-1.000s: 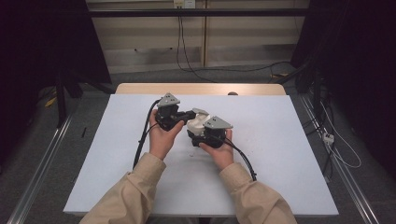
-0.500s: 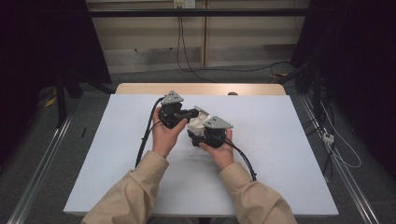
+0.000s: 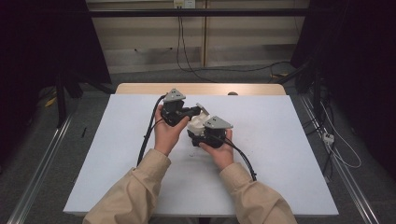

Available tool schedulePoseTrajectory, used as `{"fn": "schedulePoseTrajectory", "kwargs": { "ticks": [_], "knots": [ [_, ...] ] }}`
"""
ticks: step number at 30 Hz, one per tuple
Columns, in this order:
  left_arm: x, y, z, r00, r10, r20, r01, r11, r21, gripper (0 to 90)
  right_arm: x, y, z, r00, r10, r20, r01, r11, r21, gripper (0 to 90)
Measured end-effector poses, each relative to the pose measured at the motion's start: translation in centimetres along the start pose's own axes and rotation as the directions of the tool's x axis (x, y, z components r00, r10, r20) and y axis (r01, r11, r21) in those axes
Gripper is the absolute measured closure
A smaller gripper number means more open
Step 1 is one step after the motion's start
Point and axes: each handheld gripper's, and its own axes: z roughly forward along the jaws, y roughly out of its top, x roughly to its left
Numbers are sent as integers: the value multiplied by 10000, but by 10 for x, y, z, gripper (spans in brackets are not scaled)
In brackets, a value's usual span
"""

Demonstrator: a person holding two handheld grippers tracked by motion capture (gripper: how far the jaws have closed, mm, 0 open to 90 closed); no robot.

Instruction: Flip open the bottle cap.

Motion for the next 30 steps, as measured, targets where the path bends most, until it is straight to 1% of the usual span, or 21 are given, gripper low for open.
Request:
{"fn": "schedulePoseTrajectory", "kwargs": {
  "ticks": [5, 12, 20, 30],
  "knots": [
    [0, 3, 2, 10000, 78, -14, -78, 10000, -38, 900, 0, 0, 0, 10000, -19, 5, 19, 10000, -4, 184],
    [2, 5, 3, 10000, 47, 10, -47, 9999, -104, 900, 0, 0, 0, 10000, -15, 9, 15, 10000, -2, 184],
    [3, 7, 6, 9999, -80, 75, 81, 9998, -177, 900, 0, 0, 0, 10000, 10, 15, -10, 10000, 2, 184],
    [4, 10, 8, 10000, -20, 8, 20, 9998, -180, 900, 0, 0, 0, 10000, -14, 28, 14, 10000, 5, 184]
  ]
}}
